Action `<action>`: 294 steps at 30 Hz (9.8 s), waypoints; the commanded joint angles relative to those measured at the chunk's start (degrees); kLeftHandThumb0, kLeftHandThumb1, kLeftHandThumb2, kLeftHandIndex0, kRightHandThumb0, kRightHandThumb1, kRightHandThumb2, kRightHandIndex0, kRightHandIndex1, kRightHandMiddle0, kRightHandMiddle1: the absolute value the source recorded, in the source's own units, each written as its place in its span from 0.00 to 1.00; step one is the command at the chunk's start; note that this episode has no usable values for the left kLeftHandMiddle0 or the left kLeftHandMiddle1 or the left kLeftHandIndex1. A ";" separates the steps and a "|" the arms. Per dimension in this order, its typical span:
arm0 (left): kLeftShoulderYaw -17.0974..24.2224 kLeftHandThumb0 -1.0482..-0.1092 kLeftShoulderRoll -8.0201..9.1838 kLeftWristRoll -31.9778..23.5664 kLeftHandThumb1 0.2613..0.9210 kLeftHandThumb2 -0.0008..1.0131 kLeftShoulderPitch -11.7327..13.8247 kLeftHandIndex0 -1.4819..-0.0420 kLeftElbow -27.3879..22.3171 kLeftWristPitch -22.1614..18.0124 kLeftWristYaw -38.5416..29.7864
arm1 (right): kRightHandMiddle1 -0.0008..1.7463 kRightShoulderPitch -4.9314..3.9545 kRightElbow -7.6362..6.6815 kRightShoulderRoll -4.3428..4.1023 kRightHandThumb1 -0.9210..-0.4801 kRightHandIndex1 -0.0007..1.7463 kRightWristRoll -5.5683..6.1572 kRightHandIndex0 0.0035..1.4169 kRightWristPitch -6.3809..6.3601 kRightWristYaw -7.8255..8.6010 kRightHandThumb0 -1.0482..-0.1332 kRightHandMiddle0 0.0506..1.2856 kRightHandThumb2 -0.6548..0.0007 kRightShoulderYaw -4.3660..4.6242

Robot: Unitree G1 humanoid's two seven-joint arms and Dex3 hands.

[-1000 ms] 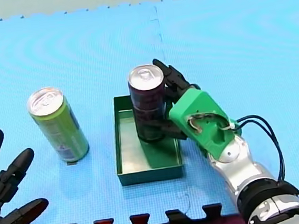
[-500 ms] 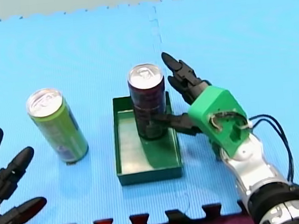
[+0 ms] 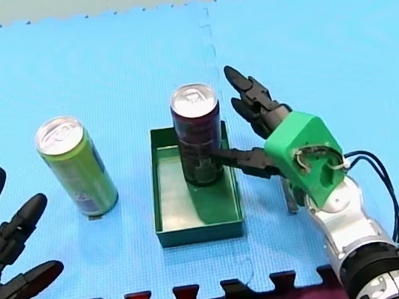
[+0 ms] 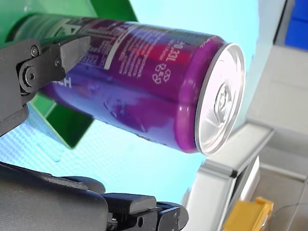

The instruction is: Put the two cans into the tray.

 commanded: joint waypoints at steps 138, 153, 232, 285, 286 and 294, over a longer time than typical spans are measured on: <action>-3.18 0.00 8.51 14.96 0.83 0.01 -32.24 0.78 40.85 -4.17 1.94 | 0.00 9.44 -8.19 -8.20 0.41 0.00 11.43 0.23 4.28 10.30 0.03 0.19 1.00 -9.58; -2.99 0.00 8.04 14.10 0.83 0.01 -32.55 0.78 40.30 -2.22 0.92 | 0.00 9.14 -7.24 -8.32 0.42 0.00 11.58 0.23 3.26 10.36 0.04 0.20 1.00 -9.87; -5.23 0.00 9.54 16.70 0.94 0.01 -37.68 0.80 48.10 -6.75 -4.43 | 0.00 7.53 -3.66 -8.73 0.41 0.00 11.59 0.24 1.04 10.01 0.03 0.21 1.00 -10.95; -0.92 0.70 1.97 18.62 0.71 0.01 -37.98 0.11 51.11 -12.10 25.73 | 0.00 6.70 -0.94 -9.29 0.44 0.00 11.81 0.25 -1.13 9.82 0.10 0.21 1.00 -12.04; -0.77 0.70 2.02 18.22 0.71 0.01 -38.08 0.12 51.30 -12.13 24.97 | 0.00 6.65 -0.83 -9.31 0.43 0.00 11.78 0.25 -1.24 9.78 0.10 0.21 1.00 -12.05; 0.59 0.71 2.25 15.74 0.72 0.00 -38.57 0.13 52.30 -12.05 20.06 | 0.00 6.49 -0.26 -9.44 0.43 0.00 11.39 0.26 -1.97 9.29 0.12 0.21 1.00 -11.95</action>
